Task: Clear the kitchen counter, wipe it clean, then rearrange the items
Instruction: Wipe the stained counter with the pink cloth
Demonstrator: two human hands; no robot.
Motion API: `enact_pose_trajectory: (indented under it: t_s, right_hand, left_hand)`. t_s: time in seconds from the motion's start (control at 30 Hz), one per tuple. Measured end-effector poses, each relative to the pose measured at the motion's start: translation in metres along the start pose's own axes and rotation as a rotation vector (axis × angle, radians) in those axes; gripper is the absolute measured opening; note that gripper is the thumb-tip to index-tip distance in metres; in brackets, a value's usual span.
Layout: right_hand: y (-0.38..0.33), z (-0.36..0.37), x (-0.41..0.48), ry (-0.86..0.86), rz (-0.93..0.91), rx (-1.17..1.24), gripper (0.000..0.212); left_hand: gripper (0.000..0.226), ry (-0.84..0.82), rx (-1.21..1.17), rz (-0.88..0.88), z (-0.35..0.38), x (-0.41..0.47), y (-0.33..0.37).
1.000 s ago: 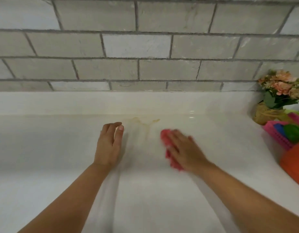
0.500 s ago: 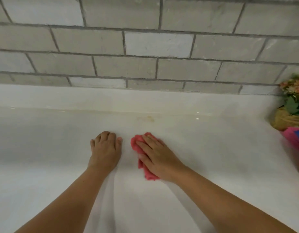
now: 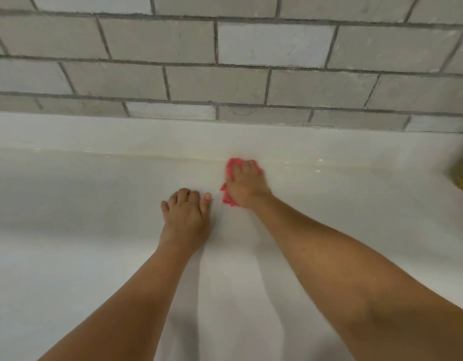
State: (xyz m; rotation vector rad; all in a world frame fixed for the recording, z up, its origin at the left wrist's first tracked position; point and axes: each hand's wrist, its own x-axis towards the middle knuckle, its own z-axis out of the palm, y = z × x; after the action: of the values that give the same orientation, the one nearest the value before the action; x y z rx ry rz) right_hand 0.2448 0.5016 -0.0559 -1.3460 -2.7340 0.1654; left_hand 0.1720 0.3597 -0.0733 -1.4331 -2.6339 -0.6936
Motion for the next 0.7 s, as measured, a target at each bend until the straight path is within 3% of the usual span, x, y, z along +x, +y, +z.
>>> enact_pose_trajectory:
  t_s: [0.1, 0.17, 0.23, 0.27, 0.3, 0.37, 0.47, 0.57, 0.7]
  right_hand:
    - [-0.029, -0.003, -0.024, -0.036, -0.256, 0.121, 0.046]
    - [-0.027, -0.014, -0.042, -0.199, -0.331, 0.382, 0.044]
    - [-0.007, -0.032, -0.059, -0.350, -0.276, 0.753, 0.044]
    - [0.010, -0.041, -0.065, -0.310, -0.202, 0.815, 0.048]
    - [0.030, -0.049, -0.068, -0.237, -0.111, 0.755, 0.054]
    - [0.072, -0.055, -0.072, -0.189, 0.079, 0.410, 0.062]
    - [0.096, -0.057, -0.081, -0.382, 0.247, 0.090, 0.068]
    - [0.088, -0.064, -0.082, -0.425, 0.205, 0.046, 0.072]
    - [0.088, -0.074, -0.083, -0.422, 0.149, 0.002, 0.071]
  left_hand:
    - [0.077, 0.058, -0.116, -0.048, -0.002, 0.002, -0.001]
    - [0.070, 0.081, -0.260, -0.078, -0.004, 0.003, -0.002]
    - [0.074, 0.108, -0.334, -0.063, -0.008, 0.001, -0.003]
    - [0.072, 0.129, -0.337, -0.049, -0.011, 0.000, -0.003]
    - [0.064, 0.140, -0.319, -0.033, -0.014, 0.000, 0.000]
    - [0.044, 0.095, -0.287, -0.025, -0.016, 0.001, 0.014]
    - [0.044, -0.096, -0.186, -0.116, -0.009, 0.010, 0.062]
    - [0.063, -0.200, 0.144, -0.150, 0.011, 0.001, 0.094]
    - [0.060, -0.220, 0.207, 0.128, 0.006, -0.038, 0.072]
